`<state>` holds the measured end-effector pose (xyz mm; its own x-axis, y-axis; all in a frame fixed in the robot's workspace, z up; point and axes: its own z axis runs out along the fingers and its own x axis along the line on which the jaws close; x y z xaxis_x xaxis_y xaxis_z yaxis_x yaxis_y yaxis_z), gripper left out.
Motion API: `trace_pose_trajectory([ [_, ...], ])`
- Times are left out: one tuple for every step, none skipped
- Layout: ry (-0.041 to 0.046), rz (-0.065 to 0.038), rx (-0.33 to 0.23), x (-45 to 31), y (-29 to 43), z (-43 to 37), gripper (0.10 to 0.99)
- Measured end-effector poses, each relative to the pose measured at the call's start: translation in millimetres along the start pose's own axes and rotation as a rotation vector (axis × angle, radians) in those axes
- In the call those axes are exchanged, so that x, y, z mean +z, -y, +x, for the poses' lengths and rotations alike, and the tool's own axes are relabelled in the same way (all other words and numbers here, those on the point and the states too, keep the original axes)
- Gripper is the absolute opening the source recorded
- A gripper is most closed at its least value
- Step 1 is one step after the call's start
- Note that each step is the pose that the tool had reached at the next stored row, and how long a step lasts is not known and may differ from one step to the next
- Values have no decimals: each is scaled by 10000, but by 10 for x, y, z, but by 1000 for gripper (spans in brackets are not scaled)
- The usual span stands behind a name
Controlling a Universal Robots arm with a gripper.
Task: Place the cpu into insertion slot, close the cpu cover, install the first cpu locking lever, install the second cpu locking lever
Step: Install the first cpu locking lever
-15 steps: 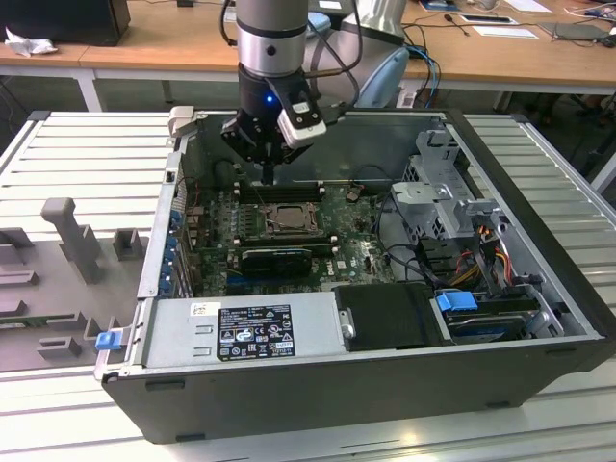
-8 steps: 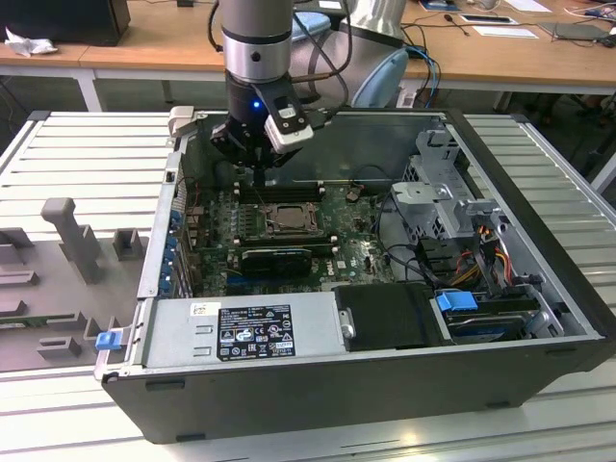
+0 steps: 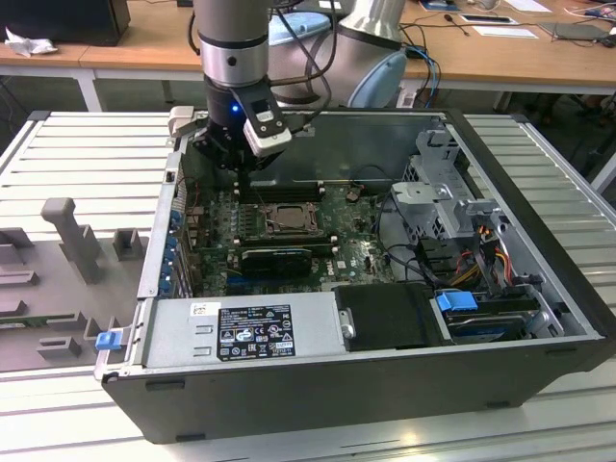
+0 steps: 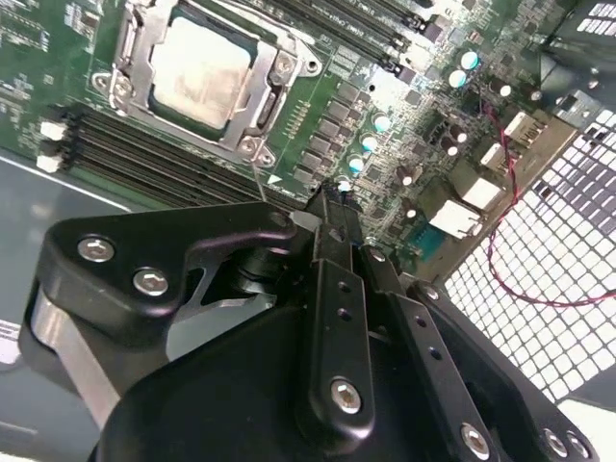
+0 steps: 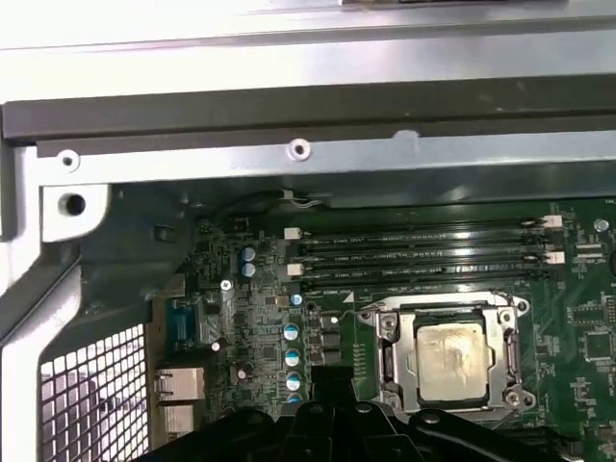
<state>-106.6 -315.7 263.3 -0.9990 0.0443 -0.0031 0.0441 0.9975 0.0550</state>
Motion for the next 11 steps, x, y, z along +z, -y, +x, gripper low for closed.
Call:
trace_pose_trajectory([
  [-7, -9, -106, 9, 0, 1, 106],
  [-13, -15, -230, 18, -2, 1, 106],
  [-19, -15, -312, 24, -7, 5, 106],
  [-22, -16, -364, 29, -21, 10, 106],
  [-24, -16, -392, 31, -38, 15, 106],
  [-25, -17, -421, 35, -70, 20, 106],
  [-25, -17, -436, 41, -99, 41, 106],
  [-25, -18, -441, 44, -110, 50, 106],
  [-25, -18, -444, 45, -122, 52, 106],
  [-26, -17, -449, 47, -139, 53, 106],
  [-26, -17, -453, 49, -159, 53, 106],
])
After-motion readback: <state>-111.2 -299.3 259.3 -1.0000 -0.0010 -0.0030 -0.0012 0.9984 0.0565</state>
